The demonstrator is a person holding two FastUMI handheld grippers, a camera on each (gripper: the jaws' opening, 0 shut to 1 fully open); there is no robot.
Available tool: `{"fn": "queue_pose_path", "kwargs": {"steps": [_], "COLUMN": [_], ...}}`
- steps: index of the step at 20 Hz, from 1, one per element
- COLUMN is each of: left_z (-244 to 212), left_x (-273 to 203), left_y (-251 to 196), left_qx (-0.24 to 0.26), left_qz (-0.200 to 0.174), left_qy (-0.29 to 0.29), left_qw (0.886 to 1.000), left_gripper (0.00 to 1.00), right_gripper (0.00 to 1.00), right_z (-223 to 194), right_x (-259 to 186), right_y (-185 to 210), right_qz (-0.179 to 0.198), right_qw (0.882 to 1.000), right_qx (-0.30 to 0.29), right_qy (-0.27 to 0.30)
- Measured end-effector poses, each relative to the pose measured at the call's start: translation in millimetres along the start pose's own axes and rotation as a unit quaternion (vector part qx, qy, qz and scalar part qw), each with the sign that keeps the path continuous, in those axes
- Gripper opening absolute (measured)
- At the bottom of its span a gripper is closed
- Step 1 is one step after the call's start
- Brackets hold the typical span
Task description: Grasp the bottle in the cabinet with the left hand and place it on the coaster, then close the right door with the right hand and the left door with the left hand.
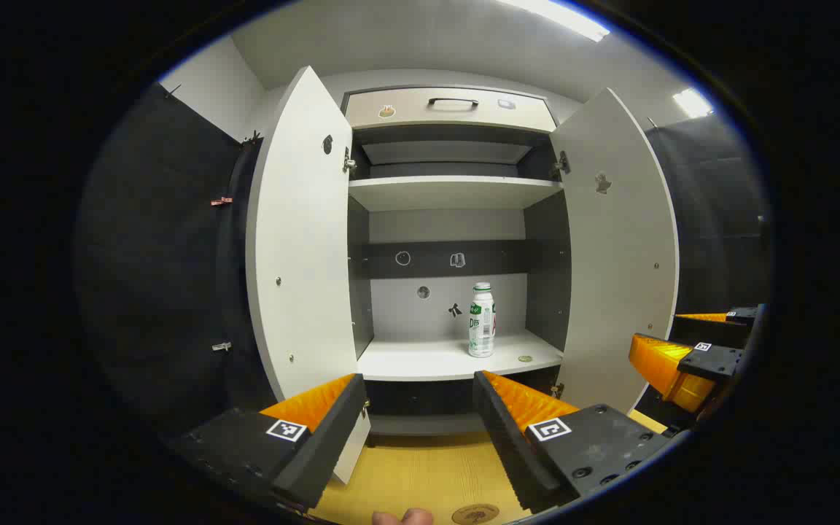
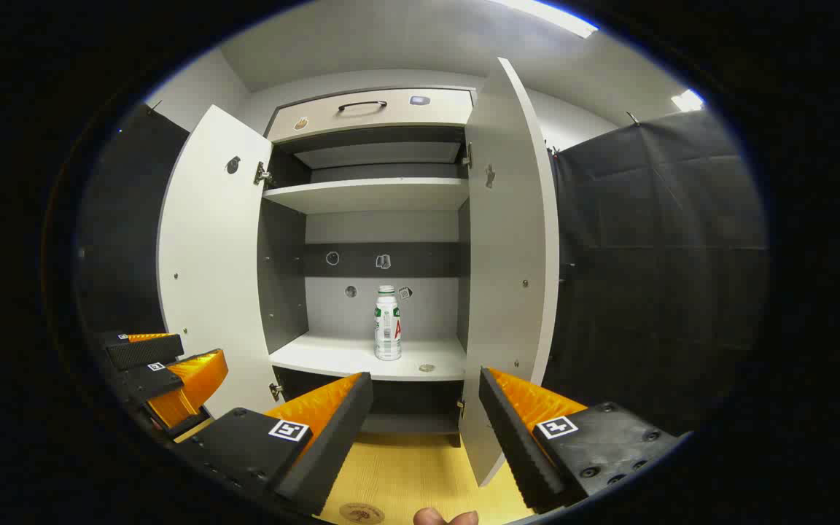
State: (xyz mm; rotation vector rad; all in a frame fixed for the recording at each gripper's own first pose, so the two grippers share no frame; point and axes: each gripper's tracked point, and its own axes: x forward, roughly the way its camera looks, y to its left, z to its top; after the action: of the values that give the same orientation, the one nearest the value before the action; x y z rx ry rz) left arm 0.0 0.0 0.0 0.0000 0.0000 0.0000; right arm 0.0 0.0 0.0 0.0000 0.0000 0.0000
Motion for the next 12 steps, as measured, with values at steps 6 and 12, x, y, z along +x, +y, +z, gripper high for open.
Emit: {"fn": "queue_pose_path", "kwargs": {"steps": [6, 12], "left_z": [1.3, 1.5], "left_x": [-2.4, -5.4], "left_y": [1.5, 4.5], "left_qx": [0.004, 0.004], "left_qz": [0.004, 0.006], "left_qy": [-0.001, -0.003], "left_qw": [1.0, 1.0], "left_gripper": [0.95, 0.95], "right_gripper": [0.97, 0.97], "right_z": [1.9, 10.0], "right_x": [0.0, -4.0], "right_y": [-1.9, 1.8], "right_qz": [0.0, 0.004], "right_qw": [1.0, 1.0], "right_qx": [0.003, 0.006], "right_qy": [-0.003, -0.01]}}
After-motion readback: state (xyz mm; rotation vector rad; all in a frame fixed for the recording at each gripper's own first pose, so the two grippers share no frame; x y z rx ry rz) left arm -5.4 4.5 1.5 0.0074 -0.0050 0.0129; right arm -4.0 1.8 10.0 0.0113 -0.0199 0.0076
